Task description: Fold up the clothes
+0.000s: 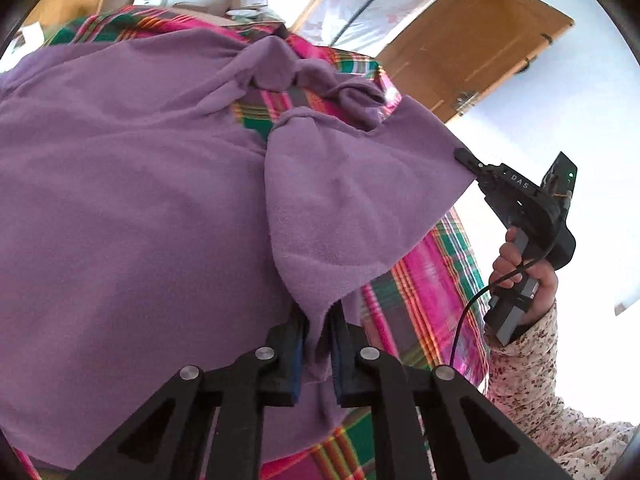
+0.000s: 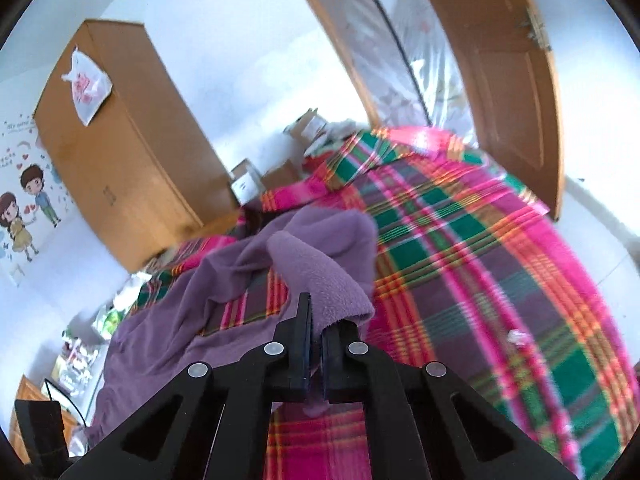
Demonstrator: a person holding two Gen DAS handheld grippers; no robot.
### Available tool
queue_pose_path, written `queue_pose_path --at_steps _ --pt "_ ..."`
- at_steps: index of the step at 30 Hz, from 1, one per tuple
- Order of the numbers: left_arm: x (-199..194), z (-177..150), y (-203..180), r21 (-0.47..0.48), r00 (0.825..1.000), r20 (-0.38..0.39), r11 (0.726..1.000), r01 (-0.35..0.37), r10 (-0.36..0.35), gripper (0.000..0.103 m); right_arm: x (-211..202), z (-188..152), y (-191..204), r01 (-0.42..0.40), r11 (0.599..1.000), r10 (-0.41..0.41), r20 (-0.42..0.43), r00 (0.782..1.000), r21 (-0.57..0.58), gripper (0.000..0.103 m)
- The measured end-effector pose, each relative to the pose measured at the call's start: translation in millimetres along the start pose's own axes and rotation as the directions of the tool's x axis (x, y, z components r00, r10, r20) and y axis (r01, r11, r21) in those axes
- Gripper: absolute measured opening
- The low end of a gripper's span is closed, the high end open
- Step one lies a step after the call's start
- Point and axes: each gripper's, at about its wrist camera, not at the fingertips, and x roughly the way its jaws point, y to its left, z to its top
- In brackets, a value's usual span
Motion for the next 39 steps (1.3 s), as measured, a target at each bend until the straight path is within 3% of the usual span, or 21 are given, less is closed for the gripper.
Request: queue_pose_path --at_steps 10,21,29,39 --pt "18.1 -4.8 -39.2 0.082 0.998 -0.043 0.995 0.053 -0.050 0.010 -60.7 7.0 -29.9 0.113 0.994 -0.111 0.132 0.985 -0.006 0.004" --pt "52.6 -13.5 -71.2 0.127 0.990 -0.125 0.988 0.086 -0.070 0.010 -88.1 2.0 -74.7 0.196 0.979 -0.202 0.162 0.966 0.057 0.004" --pt "82.5 -16.5 -88.8 0.153 0.974 -0.212 0.982 0.115 -0.081 0.007 -106.9 -2.2 -103.9 0.265 0.959 -0.279 0.182 0.943 0.100 0.004" --pt "84.1 -14.3 -86.9 0.163 0.970 -0.231 0.980 0.112 -0.072 0.006 -120.1 -9.6 -131.3 0.334 0.935 -0.350 0.165 0.922 0.118 0.003"
